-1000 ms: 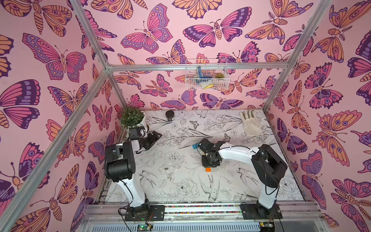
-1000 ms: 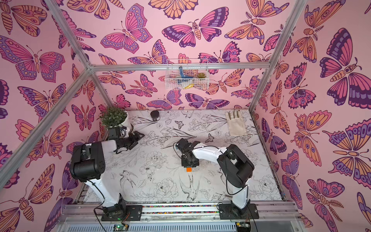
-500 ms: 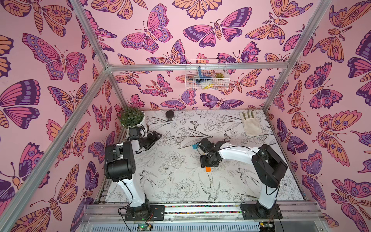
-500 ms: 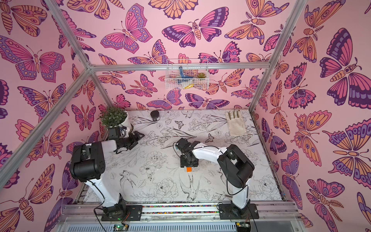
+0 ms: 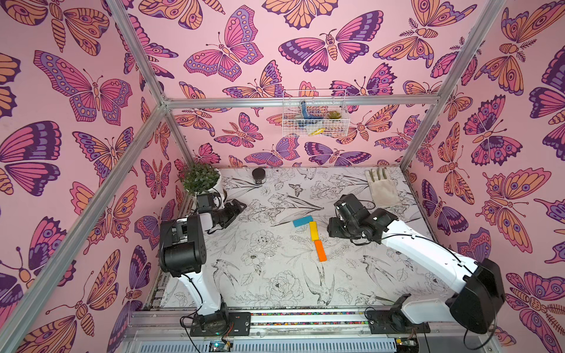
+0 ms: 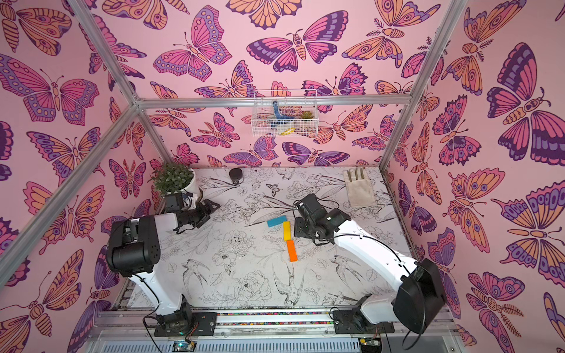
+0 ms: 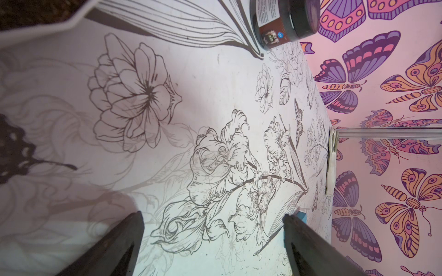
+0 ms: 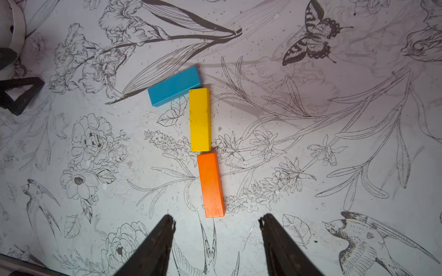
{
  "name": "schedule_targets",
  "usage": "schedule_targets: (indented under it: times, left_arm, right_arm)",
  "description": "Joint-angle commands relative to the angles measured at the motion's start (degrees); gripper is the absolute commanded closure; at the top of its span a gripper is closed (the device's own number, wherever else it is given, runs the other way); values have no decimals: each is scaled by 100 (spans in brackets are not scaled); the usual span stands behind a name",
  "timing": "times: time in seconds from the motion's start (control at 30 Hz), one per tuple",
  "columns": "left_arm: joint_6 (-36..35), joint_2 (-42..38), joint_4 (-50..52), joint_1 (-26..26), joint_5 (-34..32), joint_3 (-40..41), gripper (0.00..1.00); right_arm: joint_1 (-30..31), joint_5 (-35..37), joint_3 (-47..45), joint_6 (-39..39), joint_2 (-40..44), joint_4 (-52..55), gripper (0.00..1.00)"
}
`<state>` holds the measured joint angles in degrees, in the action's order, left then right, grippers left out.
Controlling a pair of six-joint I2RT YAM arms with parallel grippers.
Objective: Assemble the number 7 with building blocks
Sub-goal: Assemble the building block at the center of the board.
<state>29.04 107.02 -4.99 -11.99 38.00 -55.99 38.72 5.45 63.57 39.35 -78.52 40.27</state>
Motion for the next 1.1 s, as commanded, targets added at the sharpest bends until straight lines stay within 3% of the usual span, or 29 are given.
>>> schedule_targets:
  times: [0.0,0.13,0.4,0.53,0.7,1.07]
  left_arm:
    - [38,223,165,-17,-42,79,4]
    - [46,240,165,-23,-29,79,4]
    - [49,266,165,-17,-20,62,4]
    - [58,277,165,-21,-21,44,4]
    - [54,297,165,-15,-21,35,4]
    - [56,296,165,-18,-18,35,4]
  right_arm:
    - [22,-293,-430,-103,-493,-93,39]
    - [224,-872,-524,-108,-1195,-660,41]
    - [514,-772,-94,-305,-2129,-625,38]
    - [514,-840,-92,-288,-2341,-734,40]
    - [557,-892,6,-175,-2523,-757,51]
    - [610,-838,221,-33,-2600,-688,52]
